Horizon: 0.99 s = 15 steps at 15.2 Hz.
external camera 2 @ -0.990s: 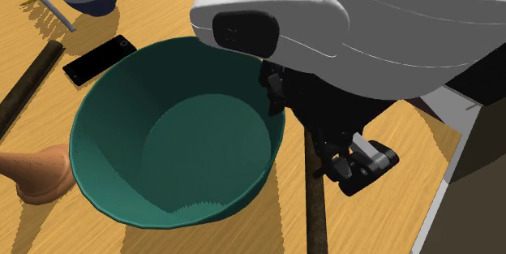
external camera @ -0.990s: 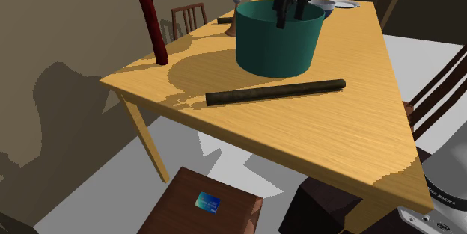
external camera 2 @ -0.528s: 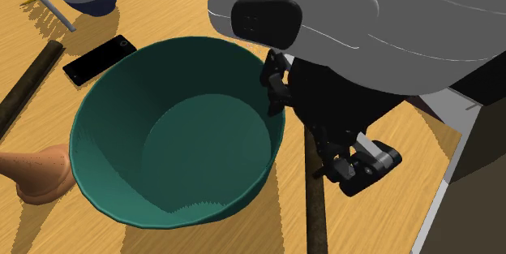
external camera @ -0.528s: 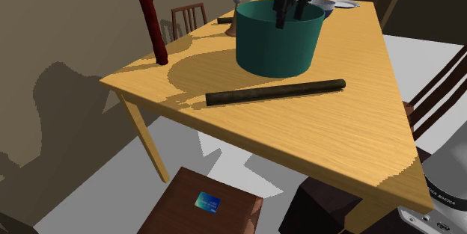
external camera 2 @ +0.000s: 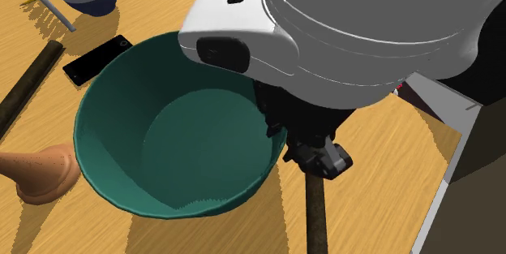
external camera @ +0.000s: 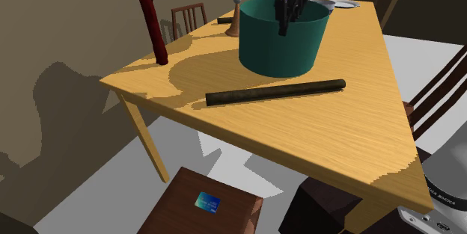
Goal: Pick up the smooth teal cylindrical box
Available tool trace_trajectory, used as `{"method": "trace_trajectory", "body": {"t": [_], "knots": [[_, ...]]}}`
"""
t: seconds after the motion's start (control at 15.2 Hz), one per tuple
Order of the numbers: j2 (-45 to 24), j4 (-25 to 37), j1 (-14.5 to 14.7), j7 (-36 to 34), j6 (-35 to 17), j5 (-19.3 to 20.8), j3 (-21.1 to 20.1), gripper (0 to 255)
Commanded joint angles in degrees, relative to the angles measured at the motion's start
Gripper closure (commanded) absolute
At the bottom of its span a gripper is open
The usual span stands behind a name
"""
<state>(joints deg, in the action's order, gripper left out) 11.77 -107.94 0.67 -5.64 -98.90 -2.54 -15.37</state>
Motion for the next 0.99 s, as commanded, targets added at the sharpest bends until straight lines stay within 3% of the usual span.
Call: {"method": "trace_trajectory", "body": {"t": [0.0,0.13,0.92], "knots": [[-0.4,-0.6,0.0,0.0,0.2,-0.1,0.0,255],[0.3,-2.3,0.7,-1.3,-0.9,-0.4,-0.9,255],[-1.4,8.8,0.6,-1.7,8.5,0.1,-0.8,255]]}}
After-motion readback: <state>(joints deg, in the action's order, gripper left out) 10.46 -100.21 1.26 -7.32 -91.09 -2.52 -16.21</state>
